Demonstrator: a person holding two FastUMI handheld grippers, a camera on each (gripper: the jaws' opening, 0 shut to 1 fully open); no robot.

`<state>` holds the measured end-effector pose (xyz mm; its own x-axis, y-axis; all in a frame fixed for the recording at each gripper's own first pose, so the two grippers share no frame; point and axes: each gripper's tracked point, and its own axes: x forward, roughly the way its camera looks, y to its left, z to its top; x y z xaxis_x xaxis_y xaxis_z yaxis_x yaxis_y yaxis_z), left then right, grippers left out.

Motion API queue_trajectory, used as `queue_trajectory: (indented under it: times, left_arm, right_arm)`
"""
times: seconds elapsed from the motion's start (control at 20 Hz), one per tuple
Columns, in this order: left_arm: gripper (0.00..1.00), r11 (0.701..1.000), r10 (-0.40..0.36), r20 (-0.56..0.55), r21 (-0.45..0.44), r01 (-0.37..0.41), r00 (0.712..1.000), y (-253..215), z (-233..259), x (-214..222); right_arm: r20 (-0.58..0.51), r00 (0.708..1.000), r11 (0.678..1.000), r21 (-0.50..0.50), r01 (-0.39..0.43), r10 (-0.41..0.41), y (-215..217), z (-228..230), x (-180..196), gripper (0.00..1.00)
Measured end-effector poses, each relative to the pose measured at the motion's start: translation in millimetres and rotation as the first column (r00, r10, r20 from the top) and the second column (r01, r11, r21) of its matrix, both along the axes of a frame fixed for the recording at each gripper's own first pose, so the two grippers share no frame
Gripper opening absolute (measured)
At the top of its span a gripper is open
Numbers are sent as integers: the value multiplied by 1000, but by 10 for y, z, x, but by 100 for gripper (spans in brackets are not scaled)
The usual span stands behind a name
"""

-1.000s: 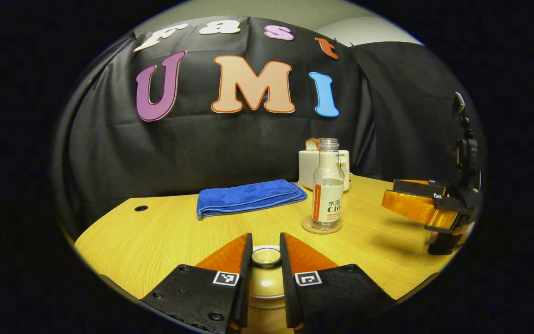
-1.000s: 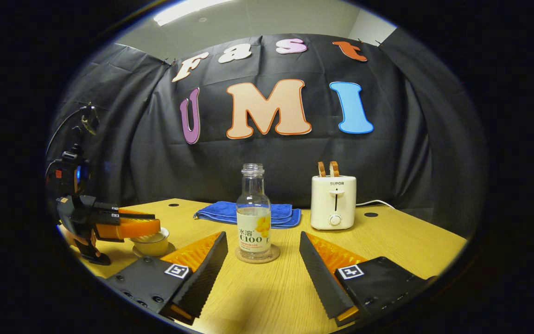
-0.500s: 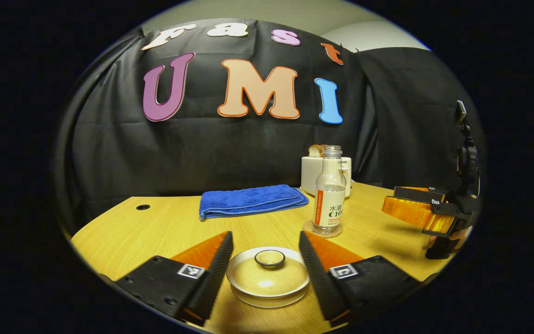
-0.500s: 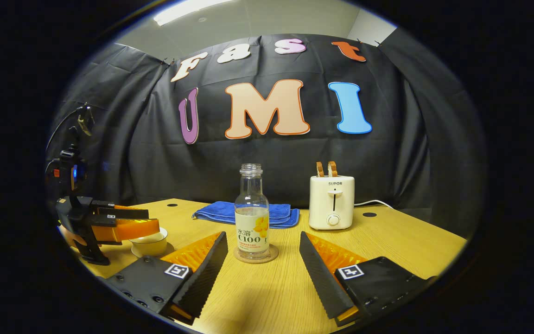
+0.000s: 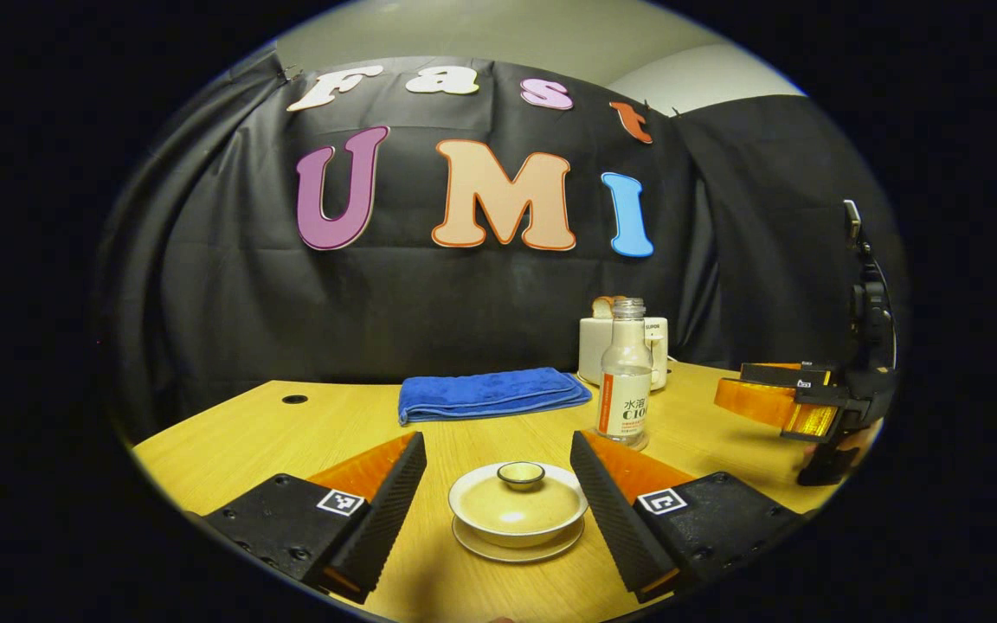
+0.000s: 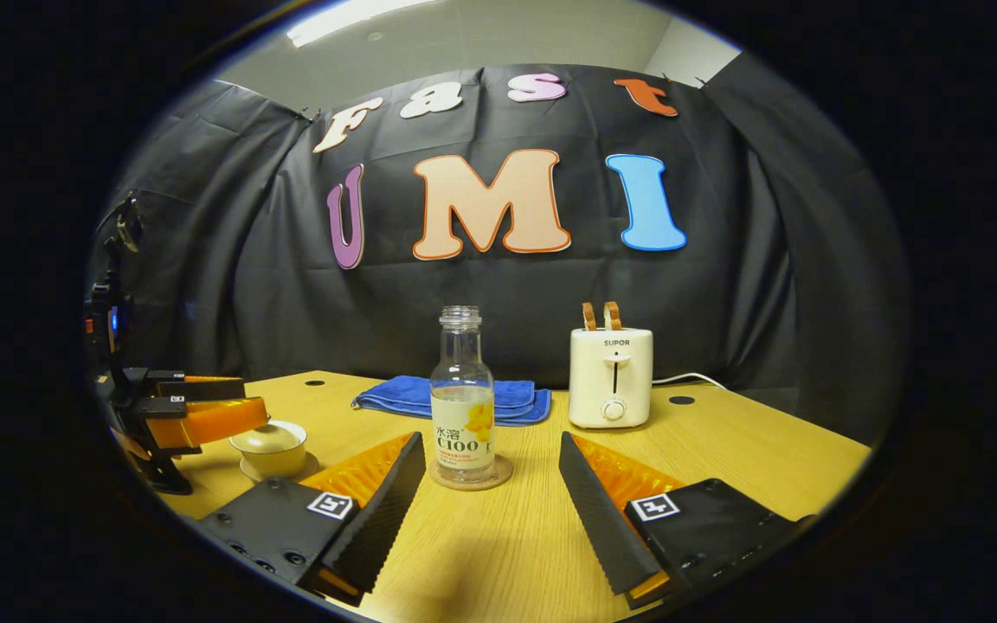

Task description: Open the teacup lid with one hand, grasp the water bottle and pour water into the teacup with the other hand; after pouring, place the water bottle on the coaster and then close the teacup lid.

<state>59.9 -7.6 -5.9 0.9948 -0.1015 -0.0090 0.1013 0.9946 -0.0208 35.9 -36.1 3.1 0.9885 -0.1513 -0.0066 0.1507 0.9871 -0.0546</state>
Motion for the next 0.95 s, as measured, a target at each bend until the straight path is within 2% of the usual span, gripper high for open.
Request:
queue_trajectory:
  times: [0.05, 0.25, 0.3, 0.35, 0.4, 0.45, 0.55, 0.65, 0.75, 0.85, 0.9, 0.95]
  left_arm:
    - [98, 1000, 27, 4, -1, -27, 1000, 65, 12, -25]
    - [98, 982, 189, -5, 5, -189, 982, 456, -1, -192]
    - [98, 976, 216, -3, 7, -216, 976, 523, 5, -247]
    - [98, 972, 234, -1, 9, -234, 972, 574, 9, -297]
    - [98, 967, 254, -1, 9, -254, 967, 641, 2, -343]
    - [98, 962, 275, -1, 10, -275, 962, 707, 6, -389]
    - [98, 947, 321, -3, 11, -321, 947, 824, -3, -442]
    - [98, 942, 334, -5, 12, -334, 943, 835, 4, -466]
    - [98, 942, 334, -5, 12, -334, 942, 833, -3, -457]
    - [98, 944, 331, -5, 11, -331, 944, 823, -3, -462]
    - [97, 944, 330, -5, 11, -330, 944, 820, -4, -458]
    - [97, 944, 330, -5, 11, -329, 944, 822, -5, -455]
  right_arm:
    - [1, 1000, 1000, -1, 10, -10, -18, 1, -12, 94]
    - [7, 997, 997, -4, 78, -78, -170, 5, -56, 94]
    - [9, 995, 995, -5, 97, -97, -208, 11, -77, 94]
    - [11, 993, 993, -6, 114, -114, -232, 26, -104, 99]
    - [12, 991, 991, -7, 131, -131, -267, 32, -134, 94]
    - [13, 989, 989, -8, 149, -149, -303, 26, -162, 99]
    - [17, 983, 983, -9, 181, -181, -366, 34, -212, 99]
    - [17, 983, 983, -10, 183, -183, -367, 30, -206, 95]
    - [16, 983, 983, -10, 183, -183, -368, 37, -210, 99]
    - [16, 983, 983, -10, 183, -182, -368, 42, -200, 94]
    - [17, 983, 983, -10, 183, -182, -369, 46, -197, 99]
    - [17, 983, 983, -10, 183, -182, -373, 35, -201, 99]
